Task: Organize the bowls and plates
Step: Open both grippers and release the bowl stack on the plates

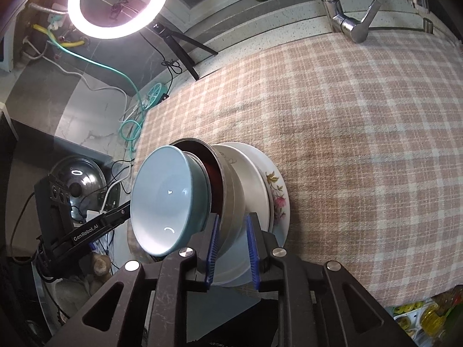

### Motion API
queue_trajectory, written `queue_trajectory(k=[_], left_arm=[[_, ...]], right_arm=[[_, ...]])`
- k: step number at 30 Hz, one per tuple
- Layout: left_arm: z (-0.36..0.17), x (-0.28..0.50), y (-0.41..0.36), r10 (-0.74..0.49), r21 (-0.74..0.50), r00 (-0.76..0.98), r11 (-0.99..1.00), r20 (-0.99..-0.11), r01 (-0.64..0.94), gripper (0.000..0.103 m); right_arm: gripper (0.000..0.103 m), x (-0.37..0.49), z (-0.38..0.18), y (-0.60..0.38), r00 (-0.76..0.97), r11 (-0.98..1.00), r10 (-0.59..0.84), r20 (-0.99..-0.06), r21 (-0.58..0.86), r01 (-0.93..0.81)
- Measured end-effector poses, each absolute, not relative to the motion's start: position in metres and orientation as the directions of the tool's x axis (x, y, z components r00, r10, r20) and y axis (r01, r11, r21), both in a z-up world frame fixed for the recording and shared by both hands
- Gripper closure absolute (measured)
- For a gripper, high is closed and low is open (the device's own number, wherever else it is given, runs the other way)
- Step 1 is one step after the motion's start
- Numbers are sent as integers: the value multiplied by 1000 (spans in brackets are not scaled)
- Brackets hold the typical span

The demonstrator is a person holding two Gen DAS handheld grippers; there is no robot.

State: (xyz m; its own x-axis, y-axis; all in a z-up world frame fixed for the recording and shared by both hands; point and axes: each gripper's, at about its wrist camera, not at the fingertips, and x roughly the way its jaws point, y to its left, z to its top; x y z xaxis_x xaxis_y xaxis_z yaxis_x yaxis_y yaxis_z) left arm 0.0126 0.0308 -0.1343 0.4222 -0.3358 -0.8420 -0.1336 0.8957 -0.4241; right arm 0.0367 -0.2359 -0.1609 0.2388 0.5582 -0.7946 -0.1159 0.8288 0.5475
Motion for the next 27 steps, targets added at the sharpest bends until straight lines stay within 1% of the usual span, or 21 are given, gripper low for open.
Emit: queue_trajectory(k=[2,7,11,21,24,25,27], left_arm=[[-133,9,31,-327,-420,429,896,-842,-141,91],[-129,0,30,-292,-397,451,904,-844,-157,87],[-126,-7,29,-257,-374,469,911,-845,-175,87],[-114,-32,22,-175,-325,521,921,-835,-213,87],[-110,-37,16,-157,-309,531,928,-833,-209,86],[-108,-38,14,-152,-303,532,930,-833,-208,85],[-105,-41,10,-141,-292,539,934,-830,-206,79]], right_arm=[[80,35,-159,-238,247,831,555,-794,541,-127],[79,28,-152,-240,270,845,534,-801,508,-166],[74,22,-147,-243,294,856,517,-804,478,-198],[73,7,-131,-245,372,877,471,-800,379,-295],[69,1,-127,-245,396,884,452,-799,345,-314],[68,0,-125,-245,405,887,445,-799,332,-322],[67,-3,-122,-244,420,891,433,-798,309,-332]])
